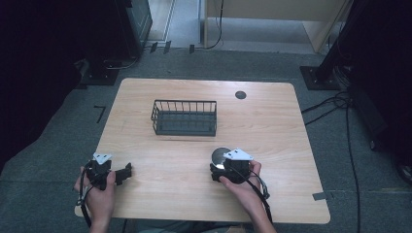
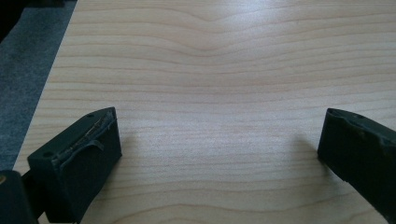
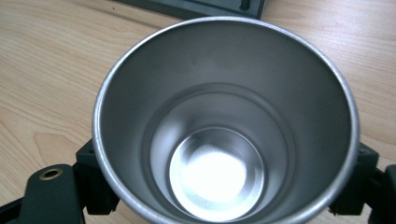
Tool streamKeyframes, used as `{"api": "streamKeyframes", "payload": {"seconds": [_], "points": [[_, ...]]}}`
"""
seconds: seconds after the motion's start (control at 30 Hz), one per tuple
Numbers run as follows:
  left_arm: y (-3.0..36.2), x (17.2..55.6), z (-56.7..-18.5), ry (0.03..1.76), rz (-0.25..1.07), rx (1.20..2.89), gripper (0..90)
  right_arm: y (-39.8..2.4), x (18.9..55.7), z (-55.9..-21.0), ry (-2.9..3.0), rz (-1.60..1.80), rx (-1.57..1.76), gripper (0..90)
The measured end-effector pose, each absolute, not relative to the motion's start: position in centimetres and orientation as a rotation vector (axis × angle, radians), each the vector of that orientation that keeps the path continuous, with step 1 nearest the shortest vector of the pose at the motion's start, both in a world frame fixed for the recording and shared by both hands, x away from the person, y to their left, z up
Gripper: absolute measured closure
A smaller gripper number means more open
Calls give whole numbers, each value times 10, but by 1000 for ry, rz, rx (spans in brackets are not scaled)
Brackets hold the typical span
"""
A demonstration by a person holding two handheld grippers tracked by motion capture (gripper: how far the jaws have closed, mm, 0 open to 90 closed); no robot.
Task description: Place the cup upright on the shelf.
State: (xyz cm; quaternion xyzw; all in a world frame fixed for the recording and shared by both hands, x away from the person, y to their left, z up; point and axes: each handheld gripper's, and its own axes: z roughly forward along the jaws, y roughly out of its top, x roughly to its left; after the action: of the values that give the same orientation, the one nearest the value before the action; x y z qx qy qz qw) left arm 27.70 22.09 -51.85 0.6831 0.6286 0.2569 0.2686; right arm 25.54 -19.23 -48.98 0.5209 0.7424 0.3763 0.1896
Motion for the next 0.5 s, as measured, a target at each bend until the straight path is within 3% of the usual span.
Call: {"api": "streamKeyframes", "payload": {"seconds": [0.5], "points": [[221,277,-519,1695,693,1842,0,-186,267,-465,2070,1122,1425,174]]}}
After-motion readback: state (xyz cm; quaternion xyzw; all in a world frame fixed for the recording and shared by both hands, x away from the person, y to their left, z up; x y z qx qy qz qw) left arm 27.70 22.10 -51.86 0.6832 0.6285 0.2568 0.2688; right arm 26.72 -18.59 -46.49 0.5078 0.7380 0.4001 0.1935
